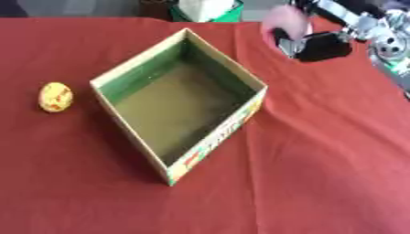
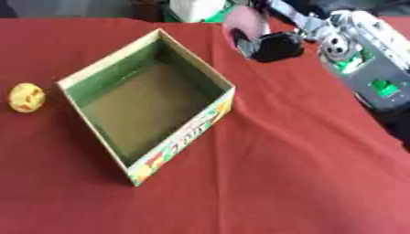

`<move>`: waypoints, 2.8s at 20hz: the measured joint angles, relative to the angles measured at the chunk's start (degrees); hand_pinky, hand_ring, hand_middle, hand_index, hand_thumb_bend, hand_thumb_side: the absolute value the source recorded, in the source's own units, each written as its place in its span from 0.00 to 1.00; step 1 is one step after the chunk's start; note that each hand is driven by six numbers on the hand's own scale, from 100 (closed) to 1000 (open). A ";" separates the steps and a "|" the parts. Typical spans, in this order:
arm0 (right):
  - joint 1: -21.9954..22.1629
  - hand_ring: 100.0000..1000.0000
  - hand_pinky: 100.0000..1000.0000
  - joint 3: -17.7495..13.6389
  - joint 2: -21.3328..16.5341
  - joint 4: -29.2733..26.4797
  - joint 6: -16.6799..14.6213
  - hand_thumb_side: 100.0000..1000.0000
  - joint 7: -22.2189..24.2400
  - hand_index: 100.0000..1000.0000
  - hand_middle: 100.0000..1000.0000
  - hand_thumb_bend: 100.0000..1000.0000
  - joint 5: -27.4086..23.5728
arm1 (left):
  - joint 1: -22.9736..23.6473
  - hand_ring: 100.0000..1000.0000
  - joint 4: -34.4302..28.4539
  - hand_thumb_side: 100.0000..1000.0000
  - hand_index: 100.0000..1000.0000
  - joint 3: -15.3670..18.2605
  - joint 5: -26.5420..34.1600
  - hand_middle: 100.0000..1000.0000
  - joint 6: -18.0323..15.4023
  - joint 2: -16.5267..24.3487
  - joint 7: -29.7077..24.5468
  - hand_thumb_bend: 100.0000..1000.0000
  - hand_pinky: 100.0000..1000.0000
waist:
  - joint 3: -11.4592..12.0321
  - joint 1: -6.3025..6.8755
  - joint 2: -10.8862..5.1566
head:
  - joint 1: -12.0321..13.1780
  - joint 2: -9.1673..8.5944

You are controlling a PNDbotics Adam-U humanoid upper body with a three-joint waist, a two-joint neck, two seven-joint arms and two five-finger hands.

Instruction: Pick up objects on the table and place them in the box.

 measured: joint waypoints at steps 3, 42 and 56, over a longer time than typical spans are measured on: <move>-2.88 0.58 0.63 1.02 1.47 -1.72 1.43 0.31 1.30 0.46 0.25 0.00 -0.82 | -0.39 0.61 0.00 0.91 0.74 -0.30 0.36 0.72 -0.18 0.13 -0.28 0.00 0.61 | -0.04 0.05 -0.22 | 0.36 0.00; -8.03 0.69 0.67 15.73 21.07 13.33 -6.77 0.24 18.56 0.72 0.48 0.00 6.42 | -2.56 0.61 0.00 0.90 0.74 -2.24 3.09 0.72 -0.48 1.96 -3.10 0.00 0.61 | 1.16 0.33 -0.77 | -0.61 -0.41; -10.12 0.84 0.79 14.64 22.74 17.92 -8.55 0.41 23.54 0.97 0.75 0.24 8.91 | -2.55 0.61 0.00 0.90 0.74 -2.58 3.29 0.72 -0.16 1.49 -3.42 0.00 0.61 | 1.14 0.32 -0.77 | -0.70 -0.40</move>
